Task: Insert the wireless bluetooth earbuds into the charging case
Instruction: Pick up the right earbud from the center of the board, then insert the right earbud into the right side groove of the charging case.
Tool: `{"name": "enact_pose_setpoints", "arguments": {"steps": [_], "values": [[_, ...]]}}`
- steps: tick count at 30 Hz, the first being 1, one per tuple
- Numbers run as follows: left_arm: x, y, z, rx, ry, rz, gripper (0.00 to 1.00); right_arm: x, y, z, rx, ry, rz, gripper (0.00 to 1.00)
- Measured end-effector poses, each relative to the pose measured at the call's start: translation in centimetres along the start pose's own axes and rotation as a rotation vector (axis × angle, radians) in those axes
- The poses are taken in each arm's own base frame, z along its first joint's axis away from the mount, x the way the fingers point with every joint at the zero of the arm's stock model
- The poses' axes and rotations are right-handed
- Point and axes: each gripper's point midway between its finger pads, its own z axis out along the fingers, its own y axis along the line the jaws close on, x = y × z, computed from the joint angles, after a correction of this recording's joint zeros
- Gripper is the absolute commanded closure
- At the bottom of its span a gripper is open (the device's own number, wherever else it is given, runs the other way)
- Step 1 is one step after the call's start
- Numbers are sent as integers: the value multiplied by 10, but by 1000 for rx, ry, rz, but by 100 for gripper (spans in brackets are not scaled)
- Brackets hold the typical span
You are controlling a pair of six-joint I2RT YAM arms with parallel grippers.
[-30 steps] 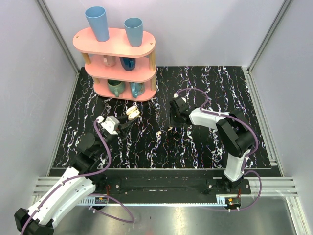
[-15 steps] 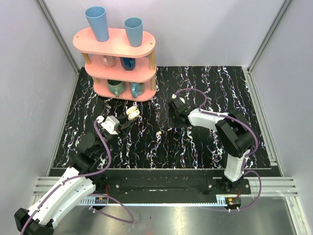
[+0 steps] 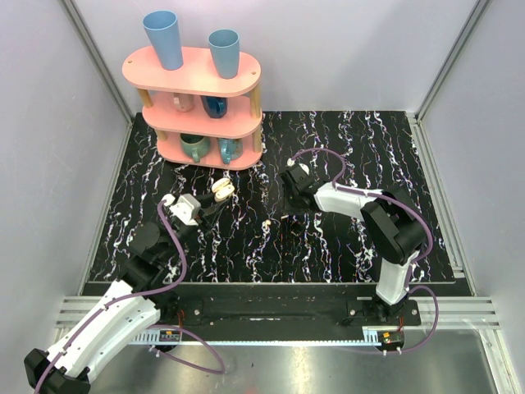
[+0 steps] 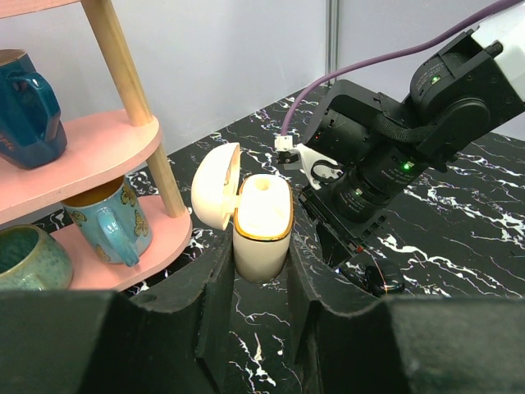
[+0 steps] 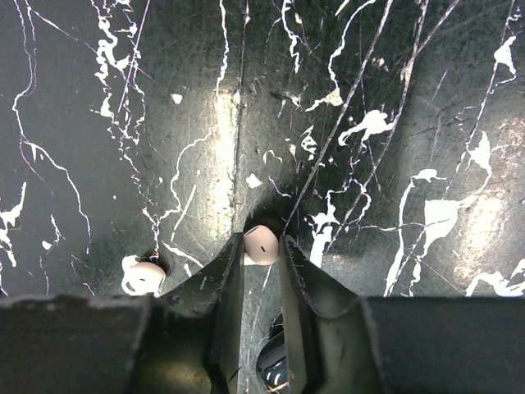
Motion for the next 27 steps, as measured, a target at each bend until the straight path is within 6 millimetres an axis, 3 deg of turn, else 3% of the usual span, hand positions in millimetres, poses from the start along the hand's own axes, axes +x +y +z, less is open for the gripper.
{"name": "enact_pose_setpoints", "arguments": {"steps": [9, 13, 16, 22, 27], "values": [[0, 0, 0, 0, 1, -1, 100, 0, 0, -3, -2, -2, -56, 87], [1, 0, 0, 1, 4, -1, 100, -10, 3, -18, -11, -46, -126, 86], [4, 0, 1, 3, 21, -4, 100, -29, 15, -48, -51, -140, -194, 84], [10, -3, 7, 22, 77, -25, 100, -76, 54, -142, -162, -429, -393, 84], [6, -7, 15, 56, 114, -44, 100, -83, 81, -185, -193, -558, -581, 84]]}}
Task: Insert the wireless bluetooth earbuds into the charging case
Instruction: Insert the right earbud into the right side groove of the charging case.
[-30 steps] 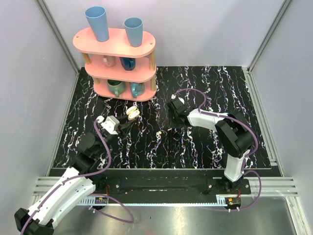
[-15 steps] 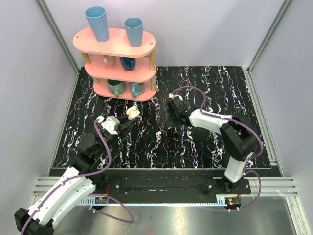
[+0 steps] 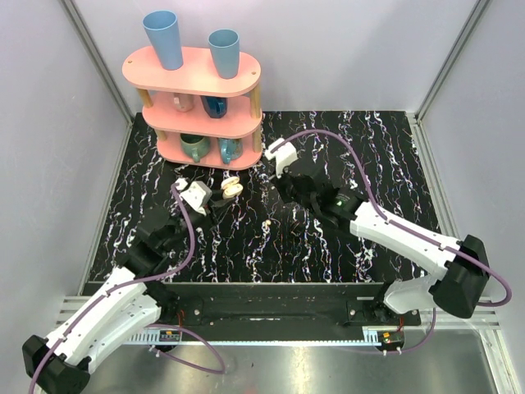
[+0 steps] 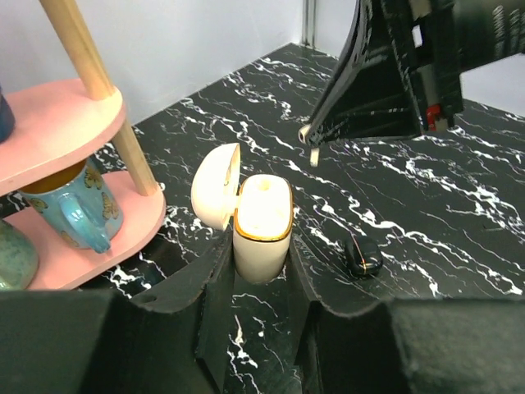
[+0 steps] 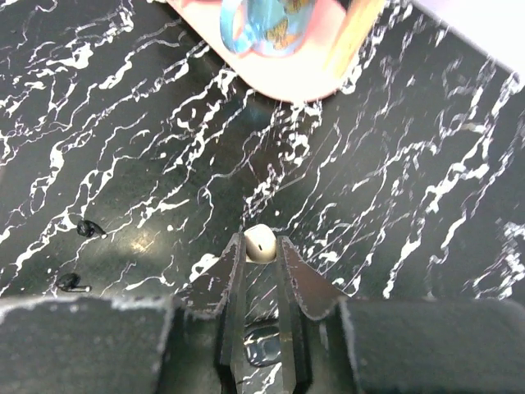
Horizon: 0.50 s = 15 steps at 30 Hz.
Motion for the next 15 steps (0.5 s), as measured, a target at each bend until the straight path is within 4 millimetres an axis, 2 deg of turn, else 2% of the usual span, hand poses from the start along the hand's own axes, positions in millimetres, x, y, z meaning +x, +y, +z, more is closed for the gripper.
{"name": "enact_pose_setpoints", "arguments": {"steps": [10, 15], "values": [[8, -11, 5, 66, 59, -21, 100, -65, 28, -36, -24, -176, -288, 84], [7, -15, 7, 94, 60, -23, 100, -84, 46, -45, -49, -252, -391, 84]]}}
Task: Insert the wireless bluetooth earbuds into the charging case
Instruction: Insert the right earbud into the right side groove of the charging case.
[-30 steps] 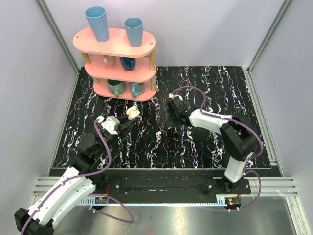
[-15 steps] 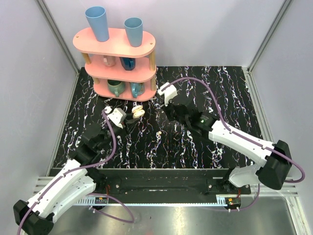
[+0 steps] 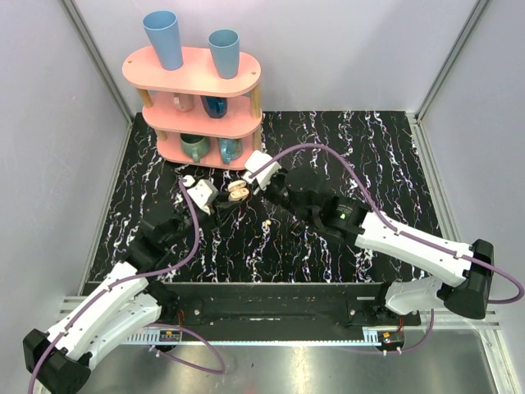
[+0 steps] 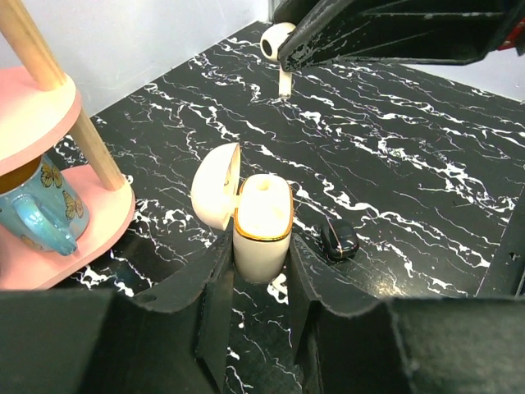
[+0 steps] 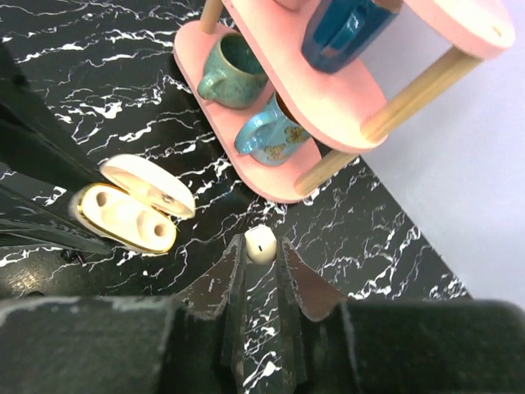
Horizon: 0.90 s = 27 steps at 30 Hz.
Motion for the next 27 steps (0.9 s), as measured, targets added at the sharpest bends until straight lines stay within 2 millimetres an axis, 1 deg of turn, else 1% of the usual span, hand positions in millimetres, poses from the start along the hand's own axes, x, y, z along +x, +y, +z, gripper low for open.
{"name": "enact_pose_setpoints", "arguments": {"steps": [6, 10, 15, 27], "values": [[4, -1, 3, 9, 15, -5, 100, -15, 11, -2, -24, -54, -76, 84], [4, -1, 3, 9, 15, -5, 100, -19, 18, -2, -42, -77, -101, 85], [3, -1, 3, 9, 14, -9, 100, -19, 29, -3, -74, -86, -126, 85], [-1, -2, 1, 8, 2, -21, 100, -9, 44, 0, -121, -77, -179, 87]]}}
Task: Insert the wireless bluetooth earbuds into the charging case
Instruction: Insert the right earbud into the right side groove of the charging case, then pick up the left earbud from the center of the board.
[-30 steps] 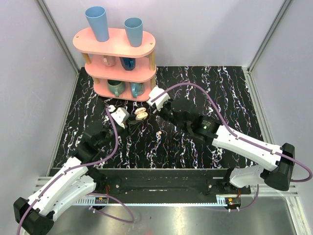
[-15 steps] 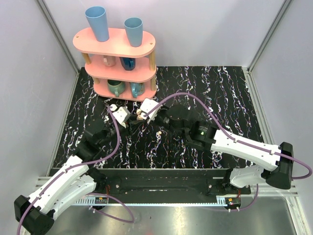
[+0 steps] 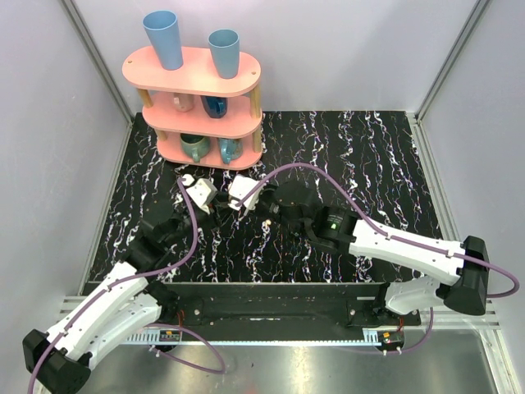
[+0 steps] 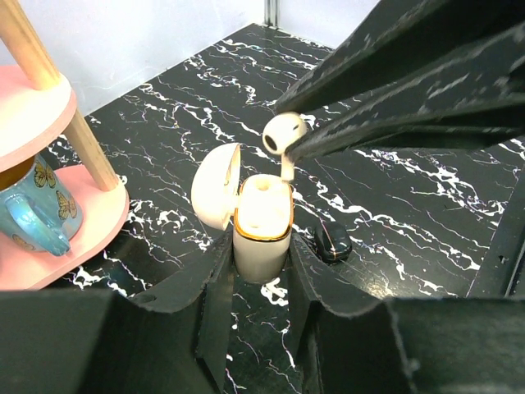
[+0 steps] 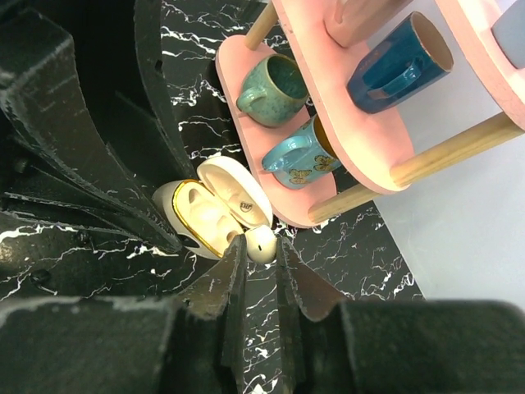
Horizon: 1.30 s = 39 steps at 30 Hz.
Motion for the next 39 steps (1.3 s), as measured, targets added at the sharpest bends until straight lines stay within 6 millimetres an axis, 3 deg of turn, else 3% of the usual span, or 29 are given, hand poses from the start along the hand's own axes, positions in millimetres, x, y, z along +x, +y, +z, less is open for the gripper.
{"name": "enact_pose_setpoints", "arguments": {"steps": [9, 24, 28, 34, 39], "values": [[3, -2, -1, 10, 13, -7, 100, 7, 6, 12, 3, 9, -40, 88], [4, -3, -1, 11, 15, -11, 100, 13, 13, 15, -12, 15, -78, 88], [3, -3, -1, 11, 12, -12, 100, 14, 16, 15, -22, 13, -80, 75], [4, -3, -1, 11, 16, -19, 100, 10, 14, 12, -10, -10, -67, 41], [1, -1, -1, 4, 6, -16, 100, -2, 7, 1, 13, -59, -43, 33]]}}
